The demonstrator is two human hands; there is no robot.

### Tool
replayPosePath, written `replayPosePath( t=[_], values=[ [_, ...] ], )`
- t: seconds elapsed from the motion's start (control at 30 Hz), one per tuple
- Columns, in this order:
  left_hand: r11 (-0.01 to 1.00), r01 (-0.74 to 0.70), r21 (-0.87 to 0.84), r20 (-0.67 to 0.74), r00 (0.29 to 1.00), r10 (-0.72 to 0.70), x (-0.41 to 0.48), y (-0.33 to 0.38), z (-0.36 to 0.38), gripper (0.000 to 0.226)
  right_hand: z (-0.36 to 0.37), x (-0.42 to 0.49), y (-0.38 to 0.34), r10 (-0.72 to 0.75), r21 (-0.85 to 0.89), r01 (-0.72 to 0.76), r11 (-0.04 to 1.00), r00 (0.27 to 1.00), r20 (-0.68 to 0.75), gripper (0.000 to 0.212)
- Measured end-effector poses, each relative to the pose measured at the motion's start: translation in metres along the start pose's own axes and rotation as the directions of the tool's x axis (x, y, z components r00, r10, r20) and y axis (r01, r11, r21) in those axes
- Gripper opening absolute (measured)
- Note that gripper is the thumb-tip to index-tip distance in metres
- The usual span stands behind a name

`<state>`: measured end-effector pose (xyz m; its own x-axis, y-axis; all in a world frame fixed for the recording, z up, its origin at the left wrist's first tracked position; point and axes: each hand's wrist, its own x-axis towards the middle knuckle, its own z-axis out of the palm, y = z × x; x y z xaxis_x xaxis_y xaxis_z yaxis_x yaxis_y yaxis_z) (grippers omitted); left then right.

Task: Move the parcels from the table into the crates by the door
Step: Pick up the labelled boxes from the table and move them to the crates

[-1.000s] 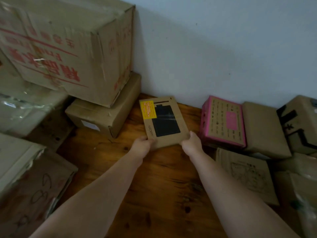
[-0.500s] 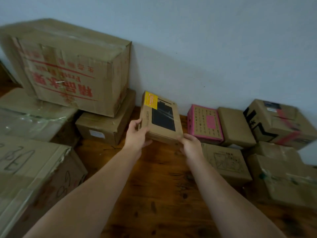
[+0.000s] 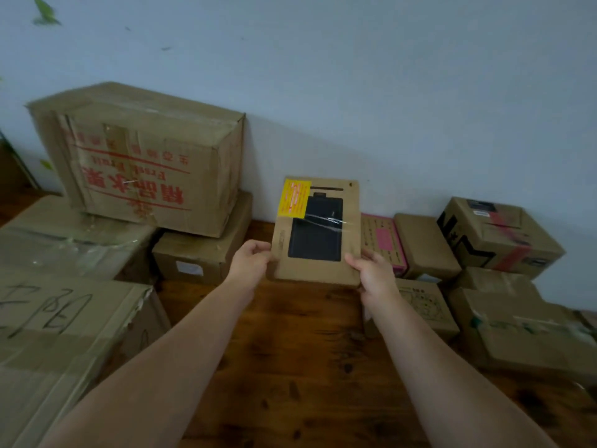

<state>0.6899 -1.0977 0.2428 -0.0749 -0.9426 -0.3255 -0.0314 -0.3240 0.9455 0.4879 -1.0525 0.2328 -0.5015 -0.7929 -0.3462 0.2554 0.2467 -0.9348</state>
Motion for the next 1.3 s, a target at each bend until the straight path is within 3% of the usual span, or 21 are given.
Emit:
replayPosePath(
  t=[0.1,0.23,0.3,0.4,0.53,0.73,0.9,1.0,1.17,1.3],
  values=[
    [0.989,-0.111,0.095,-0.034,0.993,0.114,0.001,0.013,0.012,0.038,-0.004,-0.008,-0.008,-0.319,-0.342,0.307,0.888,0.948,0.022,0.054],
    [0.989,-0.134,0.06,0.067,0.989,0.13,-0.005,0.034,0.043,0.067,0.004,-0.023,-0.004,-0.618,-0.613,0.599,0.515,0.755,0.219,0.055],
    [0.995,-0.063,-0.073,0.083,0.994,0.069,-0.008,0.042,0.059,0.074,0.007,-0.029,0.0,-0.708,-0.643,0.68,0.353,0.643,0.292,0.053],
    [0.957,0.026,-0.288,-0.006,1.0,-0.029,-0.008,0.048,0.069,0.087,0.006,-0.035,0.001,-0.767,-0.634,0.754,0.173,0.507,0.393,0.048],
    [0.918,0.022,-0.396,-0.096,0.993,-0.066,-0.001,0.05,0.069,0.074,0.004,-0.037,-0.002,-0.781,-0.62,0.78,0.079,0.435,0.448,0.043],
    [0.965,-0.074,-0.25,-0.166,0.986,0.033,0.004,0.047,0.064,0.048,-0.001,-0.029,0.007,-0.624,-0.594,0.773,0.223,0.581,0.523,0.05],
    [0.971,-0.133,-0.199,-0.137,0.985,0.107,0.005,0.044,0.052,0.028,-0.005,-0.016,0.0,-0.499,-0.541,0.602,0.588,0.796,0.344,0.039],
    [0.971,-0.161,-0.174,-0.077,0.986,0.15,0.003,0.041,0.044,0.018,-0.009,-0.007,-0.01,-0.477,-0.512,0.556,0.654,0.829,0.29,0.031],
    [0.955,-0.125,-0.268,0.05,0.988,0.143,0.002,0.039,0.027,0.02,-0.015,0.002,-0.018,-0.348,-0.48,0.389,0.786,0.921,0.177,0.054],
    [0.93,-0.1,-0.354,0.116,0.982,0.15,0.002,0.036,0.019,0.019,-0.018,-0.003,-0.02,-0.141,-0.238,0.201,0.95,0.959,0.247,0.025]
  ],
)
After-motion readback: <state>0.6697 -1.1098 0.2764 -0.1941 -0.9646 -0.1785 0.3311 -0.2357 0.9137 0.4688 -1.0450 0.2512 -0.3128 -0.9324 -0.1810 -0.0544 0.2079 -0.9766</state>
